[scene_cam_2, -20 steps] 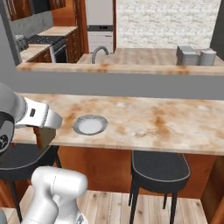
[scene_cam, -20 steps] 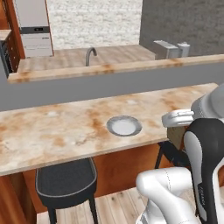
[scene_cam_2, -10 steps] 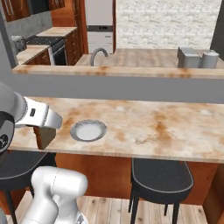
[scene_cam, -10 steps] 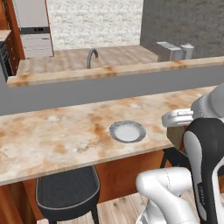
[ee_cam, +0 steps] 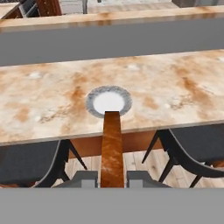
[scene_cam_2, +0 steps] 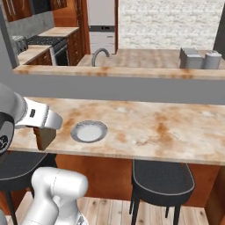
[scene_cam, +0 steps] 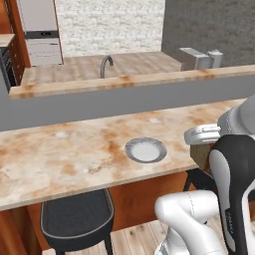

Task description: Start the toaster. Once the lever pops up, take the bread to the plate on the dining counter.

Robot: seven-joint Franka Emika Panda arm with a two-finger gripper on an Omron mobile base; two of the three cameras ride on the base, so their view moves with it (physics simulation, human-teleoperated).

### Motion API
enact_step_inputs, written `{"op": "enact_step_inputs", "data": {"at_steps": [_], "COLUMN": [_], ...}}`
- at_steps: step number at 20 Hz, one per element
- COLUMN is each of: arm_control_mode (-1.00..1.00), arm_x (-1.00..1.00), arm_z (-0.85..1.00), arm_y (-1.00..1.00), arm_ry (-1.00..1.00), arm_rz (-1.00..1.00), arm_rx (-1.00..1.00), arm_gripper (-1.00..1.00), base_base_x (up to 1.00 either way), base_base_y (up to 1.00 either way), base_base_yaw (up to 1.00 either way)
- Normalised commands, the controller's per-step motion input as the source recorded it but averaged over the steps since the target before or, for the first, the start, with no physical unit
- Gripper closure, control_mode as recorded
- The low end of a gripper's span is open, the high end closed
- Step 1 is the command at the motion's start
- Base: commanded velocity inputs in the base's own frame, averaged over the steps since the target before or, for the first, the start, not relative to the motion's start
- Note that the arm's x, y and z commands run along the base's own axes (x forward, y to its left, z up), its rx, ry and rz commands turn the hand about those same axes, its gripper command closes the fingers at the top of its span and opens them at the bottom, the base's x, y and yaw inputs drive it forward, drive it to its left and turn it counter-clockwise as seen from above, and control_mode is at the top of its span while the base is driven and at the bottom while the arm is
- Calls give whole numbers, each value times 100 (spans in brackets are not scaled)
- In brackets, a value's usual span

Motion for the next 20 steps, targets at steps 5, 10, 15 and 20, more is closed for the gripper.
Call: {"op": "enact_step_inputs", "data": {"at_steps": [5,10,15,20], "arm_control_mode": [-100,-100,-100,-100], "arm_x": [36,52,30,25], "arm_z": [0,0,-6,-28], "arm_y": [1,0,1,1], "arm_ry": [-1,0,0,-2], "arm_rz": [10,20,10,2], "arm_rx": [2,6,1,0], "arm_gripper": [100,100,100,100], "base_base_x": [7,0,0,0], "base_base_y": [1,0,0,0], "base_base_yaw": [2,0,0,0]}}
